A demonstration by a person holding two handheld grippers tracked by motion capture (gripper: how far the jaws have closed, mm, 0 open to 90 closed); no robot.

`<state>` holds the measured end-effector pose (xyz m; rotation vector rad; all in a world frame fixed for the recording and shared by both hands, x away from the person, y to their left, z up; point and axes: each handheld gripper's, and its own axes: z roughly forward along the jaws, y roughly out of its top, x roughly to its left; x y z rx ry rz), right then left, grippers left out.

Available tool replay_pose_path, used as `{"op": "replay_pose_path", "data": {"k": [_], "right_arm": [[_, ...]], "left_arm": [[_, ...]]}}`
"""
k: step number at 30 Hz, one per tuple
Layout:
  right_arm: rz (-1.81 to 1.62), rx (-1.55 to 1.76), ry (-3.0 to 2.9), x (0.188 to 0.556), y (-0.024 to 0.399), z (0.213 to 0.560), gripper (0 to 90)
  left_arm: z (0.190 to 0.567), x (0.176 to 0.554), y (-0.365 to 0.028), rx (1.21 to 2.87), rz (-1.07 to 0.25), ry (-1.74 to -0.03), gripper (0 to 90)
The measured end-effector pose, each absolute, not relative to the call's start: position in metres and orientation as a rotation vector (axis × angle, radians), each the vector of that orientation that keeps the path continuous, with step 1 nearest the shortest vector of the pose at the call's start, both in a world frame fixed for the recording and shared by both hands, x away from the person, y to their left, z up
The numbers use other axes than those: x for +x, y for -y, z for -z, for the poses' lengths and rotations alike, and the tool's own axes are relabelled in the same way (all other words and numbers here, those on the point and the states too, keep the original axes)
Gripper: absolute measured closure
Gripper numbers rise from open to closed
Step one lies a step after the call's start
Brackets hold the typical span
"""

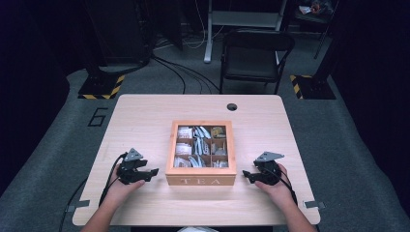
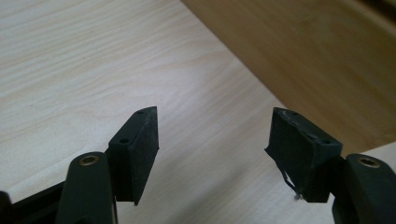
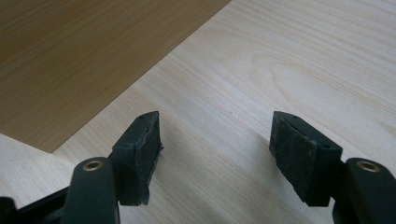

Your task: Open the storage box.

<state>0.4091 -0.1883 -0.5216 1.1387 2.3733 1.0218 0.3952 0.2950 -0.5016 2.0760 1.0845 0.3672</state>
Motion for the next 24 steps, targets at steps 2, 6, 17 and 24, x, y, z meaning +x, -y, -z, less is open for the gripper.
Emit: {"op": "replay_pose_path", "data": {"k": [2, 6, 17, 24], "right_arm": [[-1.024, 1.142, -2.364, 0.409, 0.189, 0.522, 33.2], [-1.009, 1.134, -2.357, 0.409, 0.188, 0.522, 33.2], [-1.032, 1.145, -2.336, 0.409, 0.188, 0.524, 32.3], [-1.031, 1.173, -2.308, 0.408, 0.186, 0.525, 32.1]], "left_arm": [[0.495, 0.392, -0.293, 2.091, -0.372, -1.047, 35.6], [0.483, 0.384, -0.286, 2.106, -0.369, -0.983, 39.1], [0.465, 0.373, -0.283, 2.119, -0.324, -0.926, 47.6], [0.448, 0.365, -0.275, 2.096, -0.260, -0.892, 55.5]]}}
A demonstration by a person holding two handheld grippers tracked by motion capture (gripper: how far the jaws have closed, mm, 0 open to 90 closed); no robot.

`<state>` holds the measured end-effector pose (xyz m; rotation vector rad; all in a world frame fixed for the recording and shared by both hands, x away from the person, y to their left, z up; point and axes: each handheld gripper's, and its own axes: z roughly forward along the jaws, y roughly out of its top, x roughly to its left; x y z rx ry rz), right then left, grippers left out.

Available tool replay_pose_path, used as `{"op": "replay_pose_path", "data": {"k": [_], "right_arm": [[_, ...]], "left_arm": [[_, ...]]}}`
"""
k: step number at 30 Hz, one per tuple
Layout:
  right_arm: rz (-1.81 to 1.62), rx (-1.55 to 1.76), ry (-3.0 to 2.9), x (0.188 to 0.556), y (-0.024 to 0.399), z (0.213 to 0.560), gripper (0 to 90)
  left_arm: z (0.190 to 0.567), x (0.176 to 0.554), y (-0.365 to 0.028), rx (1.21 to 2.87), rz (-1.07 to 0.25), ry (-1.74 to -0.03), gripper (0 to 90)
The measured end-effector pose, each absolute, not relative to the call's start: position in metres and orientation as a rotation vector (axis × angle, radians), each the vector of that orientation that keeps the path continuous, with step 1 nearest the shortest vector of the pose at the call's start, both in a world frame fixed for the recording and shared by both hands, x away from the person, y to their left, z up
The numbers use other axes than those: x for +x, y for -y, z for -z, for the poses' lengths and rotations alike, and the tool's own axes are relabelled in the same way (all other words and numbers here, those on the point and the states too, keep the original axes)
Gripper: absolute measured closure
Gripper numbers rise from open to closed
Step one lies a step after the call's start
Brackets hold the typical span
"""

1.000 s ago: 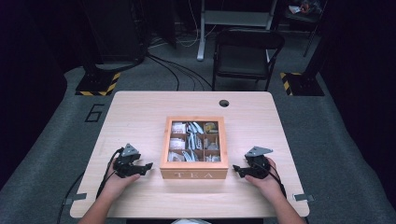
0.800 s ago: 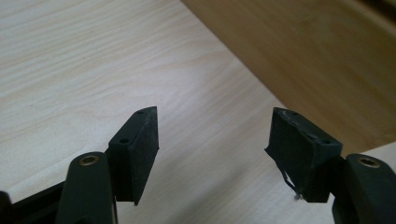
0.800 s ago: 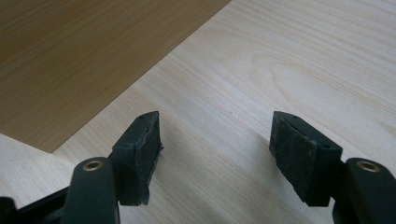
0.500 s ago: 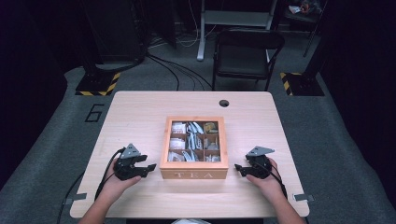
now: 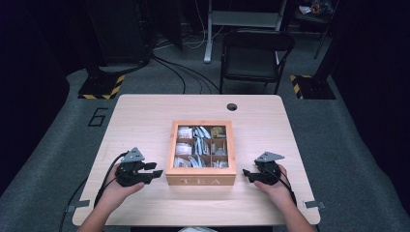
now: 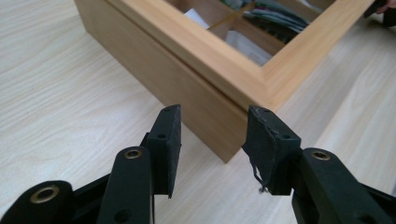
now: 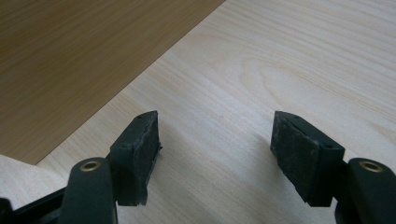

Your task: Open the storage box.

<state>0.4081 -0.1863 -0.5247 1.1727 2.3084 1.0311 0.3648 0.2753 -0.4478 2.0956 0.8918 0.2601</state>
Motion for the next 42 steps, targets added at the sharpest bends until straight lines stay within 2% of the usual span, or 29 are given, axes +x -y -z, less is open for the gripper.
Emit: {"op": "replay_pose_path", "data": {"k": [6, 13, 31, 42], "right_arm": [[-1.029, 1.176, -2.305, 0.408, 0.187, 0.525, 32.1], [-1.032, 1.167, -2.304, 0.408, 0.187, 0.525, 31.7], [-1.038, 1.172, -2.300, 0.409, 0.187, 0.526, 31.0], [-1.039, 1.164, -2.304, 0.409, 0.188, 0.526, 30.9]], "left_arm": [[0.450, 0.353, -0.270, 2.108, -0.260, -0.886, 59.9], [0.457, 0.349, -0.267, 2.098, -0.267, -0.883, 61.0], [0.465, 0.352, -0.247, 2.122, -0.267, -0.884, 60.3], [0.465, 0.356, -0.243, 2.114, -0.294, -0.905, 55.7]]}}
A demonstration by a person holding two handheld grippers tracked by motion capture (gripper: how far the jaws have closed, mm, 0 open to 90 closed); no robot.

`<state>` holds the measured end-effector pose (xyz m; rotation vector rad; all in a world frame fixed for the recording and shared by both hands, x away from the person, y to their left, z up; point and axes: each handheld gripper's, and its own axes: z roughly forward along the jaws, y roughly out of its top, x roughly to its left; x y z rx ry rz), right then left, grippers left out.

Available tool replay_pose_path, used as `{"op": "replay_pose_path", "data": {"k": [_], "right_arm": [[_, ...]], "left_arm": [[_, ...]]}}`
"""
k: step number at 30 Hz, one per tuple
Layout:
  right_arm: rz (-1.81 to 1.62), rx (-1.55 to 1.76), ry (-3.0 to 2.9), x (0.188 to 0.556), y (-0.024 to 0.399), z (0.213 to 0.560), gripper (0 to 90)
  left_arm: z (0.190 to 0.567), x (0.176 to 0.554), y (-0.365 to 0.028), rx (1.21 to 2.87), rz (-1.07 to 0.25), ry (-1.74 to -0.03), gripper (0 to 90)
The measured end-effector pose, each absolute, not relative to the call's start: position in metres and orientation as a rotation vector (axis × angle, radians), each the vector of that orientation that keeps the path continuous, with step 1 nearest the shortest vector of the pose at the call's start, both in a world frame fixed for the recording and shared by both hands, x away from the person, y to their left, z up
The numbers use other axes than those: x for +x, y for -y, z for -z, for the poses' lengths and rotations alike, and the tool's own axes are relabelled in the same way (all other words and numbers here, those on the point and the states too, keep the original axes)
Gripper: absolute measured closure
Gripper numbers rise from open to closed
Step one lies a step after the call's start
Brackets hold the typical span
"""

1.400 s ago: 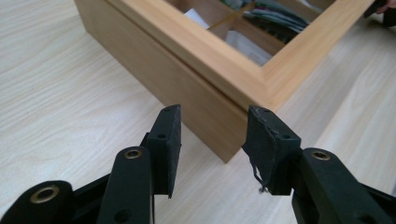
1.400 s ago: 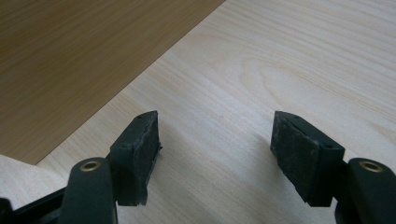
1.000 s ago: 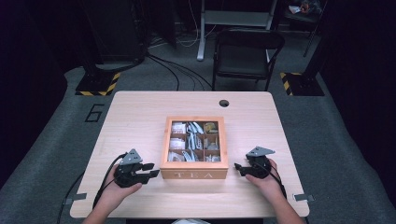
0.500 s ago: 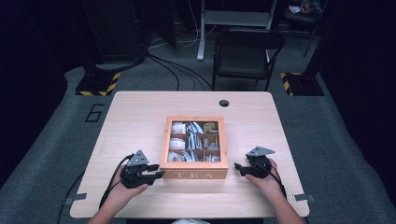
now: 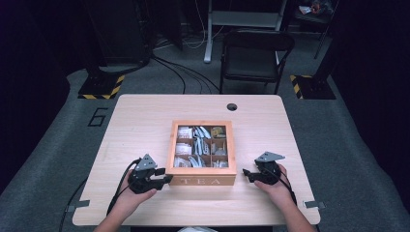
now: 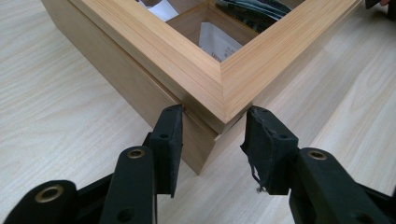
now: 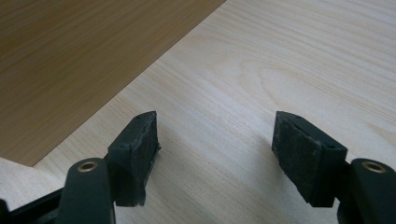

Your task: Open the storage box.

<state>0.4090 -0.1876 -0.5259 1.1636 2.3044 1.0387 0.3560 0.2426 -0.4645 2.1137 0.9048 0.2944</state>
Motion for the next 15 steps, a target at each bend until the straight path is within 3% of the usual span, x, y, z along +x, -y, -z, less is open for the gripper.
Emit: {"op": "replay_pose_path", "data": {"k": [15], "right_arm": [[-1.036, 1.147, -2.315, 0.4097, 0.1887, 0.5258, 30.8]], "left_arm": [[0.4591, 0.3573, -0.2365, 2.129, -0.301, -0.904, 52.4]]}}
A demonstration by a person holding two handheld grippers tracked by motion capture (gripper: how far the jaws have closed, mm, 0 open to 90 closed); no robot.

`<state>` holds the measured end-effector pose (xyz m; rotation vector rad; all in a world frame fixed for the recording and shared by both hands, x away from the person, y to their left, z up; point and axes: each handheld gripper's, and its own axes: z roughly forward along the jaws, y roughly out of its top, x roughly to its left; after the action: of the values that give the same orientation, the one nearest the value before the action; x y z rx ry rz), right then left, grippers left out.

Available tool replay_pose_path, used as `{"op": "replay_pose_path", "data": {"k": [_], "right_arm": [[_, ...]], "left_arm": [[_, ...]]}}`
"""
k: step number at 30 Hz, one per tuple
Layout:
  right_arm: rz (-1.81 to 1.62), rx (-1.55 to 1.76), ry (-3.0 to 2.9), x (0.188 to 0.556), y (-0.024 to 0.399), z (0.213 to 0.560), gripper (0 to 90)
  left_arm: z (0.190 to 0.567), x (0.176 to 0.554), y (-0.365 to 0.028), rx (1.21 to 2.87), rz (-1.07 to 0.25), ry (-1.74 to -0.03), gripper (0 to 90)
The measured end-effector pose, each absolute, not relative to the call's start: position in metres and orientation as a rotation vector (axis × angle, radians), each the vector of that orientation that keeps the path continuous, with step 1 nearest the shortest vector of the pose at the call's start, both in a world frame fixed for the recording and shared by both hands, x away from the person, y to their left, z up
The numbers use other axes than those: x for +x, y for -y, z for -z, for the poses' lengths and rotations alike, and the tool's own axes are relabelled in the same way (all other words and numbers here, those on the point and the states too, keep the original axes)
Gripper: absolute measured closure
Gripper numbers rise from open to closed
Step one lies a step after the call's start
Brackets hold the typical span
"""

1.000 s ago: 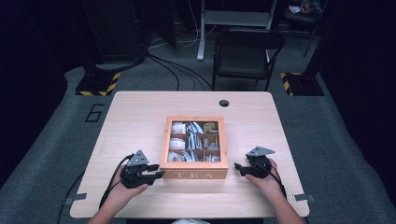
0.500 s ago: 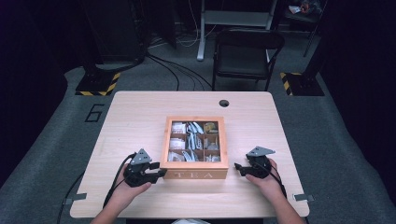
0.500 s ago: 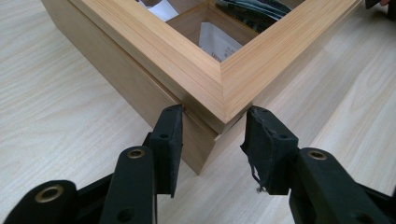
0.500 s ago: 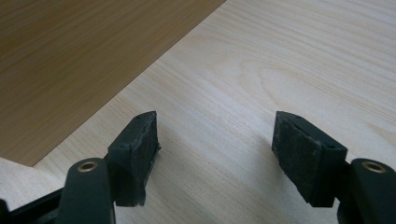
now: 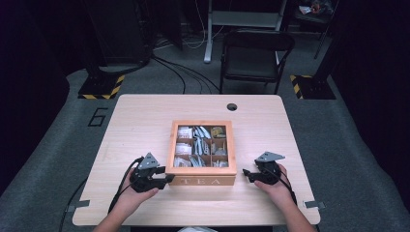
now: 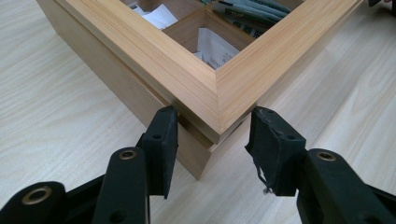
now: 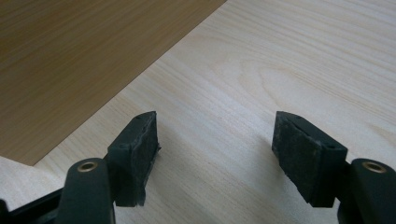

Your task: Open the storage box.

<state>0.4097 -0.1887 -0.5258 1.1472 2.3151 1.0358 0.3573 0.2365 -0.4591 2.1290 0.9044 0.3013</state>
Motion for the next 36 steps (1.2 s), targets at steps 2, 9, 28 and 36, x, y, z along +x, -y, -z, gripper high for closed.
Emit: {"op": "replay_pose_path", "data": {"k": [2, 9, 28, 36], "right_arm": [[-1.038, 1.144, -2.312, 0.410, 0.189, 0.526, 30.9], [-1.032, 1.179, -2.315, 0.410, 0.189, 0.524, 33.2], [-1.172, 1.118, -2.313, 0.389, 0.184, 0.472, 39.3], [-1.239, 1.072, -2.381, 0.373, 0.173, 0.449, 40.5]], "left_arm": [[0.458, 0.358, -0.236, 2.126, -0.292, -0.913, 52.1], [0.453, 0.360, -0.236, 2.118, -0.273, -0.926, 50.9], [0.438, 0.362, -0.239, 2.081, -0.240, -0.947, 50.6], [0.432, 0.364, -0.240, 2.078, -0.221, -0.952, 50.6]]}}
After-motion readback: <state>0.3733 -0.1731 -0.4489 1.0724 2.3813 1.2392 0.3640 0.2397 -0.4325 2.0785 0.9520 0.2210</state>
